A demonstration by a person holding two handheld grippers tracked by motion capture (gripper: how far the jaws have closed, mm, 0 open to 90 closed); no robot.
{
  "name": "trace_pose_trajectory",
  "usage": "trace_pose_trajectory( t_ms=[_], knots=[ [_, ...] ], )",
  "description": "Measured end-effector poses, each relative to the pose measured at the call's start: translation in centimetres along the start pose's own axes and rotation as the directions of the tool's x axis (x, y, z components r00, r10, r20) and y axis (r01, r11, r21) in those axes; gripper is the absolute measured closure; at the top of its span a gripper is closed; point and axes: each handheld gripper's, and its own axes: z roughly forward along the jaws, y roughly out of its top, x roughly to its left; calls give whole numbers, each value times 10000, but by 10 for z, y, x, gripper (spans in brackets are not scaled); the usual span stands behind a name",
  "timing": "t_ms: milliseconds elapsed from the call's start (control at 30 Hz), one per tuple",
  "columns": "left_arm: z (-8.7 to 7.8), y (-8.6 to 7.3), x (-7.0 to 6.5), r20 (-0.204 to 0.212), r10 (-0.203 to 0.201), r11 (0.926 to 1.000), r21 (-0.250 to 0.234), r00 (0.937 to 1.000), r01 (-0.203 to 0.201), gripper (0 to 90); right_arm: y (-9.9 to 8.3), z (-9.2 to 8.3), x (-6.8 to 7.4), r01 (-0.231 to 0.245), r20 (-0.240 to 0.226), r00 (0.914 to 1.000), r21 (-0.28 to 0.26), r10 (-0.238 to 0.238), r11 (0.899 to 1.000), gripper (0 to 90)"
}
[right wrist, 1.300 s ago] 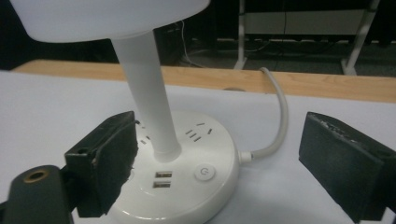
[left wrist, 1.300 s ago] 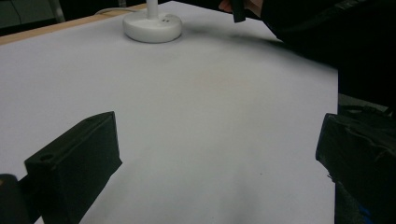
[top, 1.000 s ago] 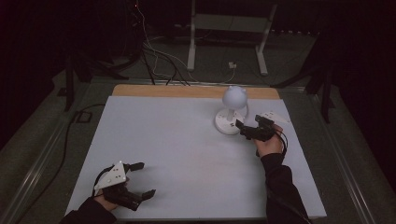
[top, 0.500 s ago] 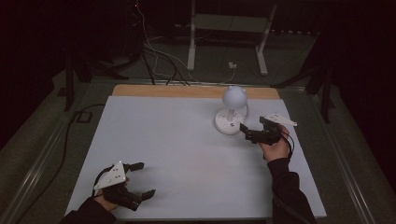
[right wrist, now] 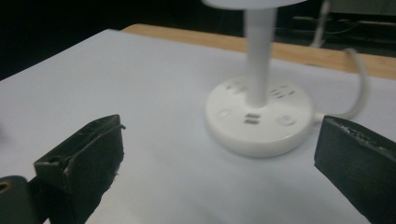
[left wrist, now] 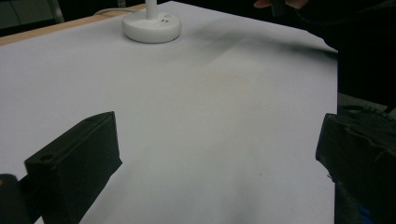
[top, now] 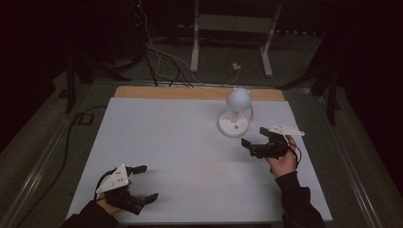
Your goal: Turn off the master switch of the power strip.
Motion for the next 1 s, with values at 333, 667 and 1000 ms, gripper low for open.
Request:
trace_pose_trajectory(
  t_ms=[333,667,1000],
  knots=[
    [1,0,0,60,36,10000,21,10000,-37,4,-18,-17,21,397,-459,9983,574,-371,9976,13],
    [1,0,0,67,31,10000,5,10000,-31,4,-45,-31,34,794,-919,9933,965,-705,9922,13],
    [1,0,-1,65,32,10000,31,10000,-32,4,-72,-48,42,1028,-1285,9881,1416,-847,9846,13]
  ],
)
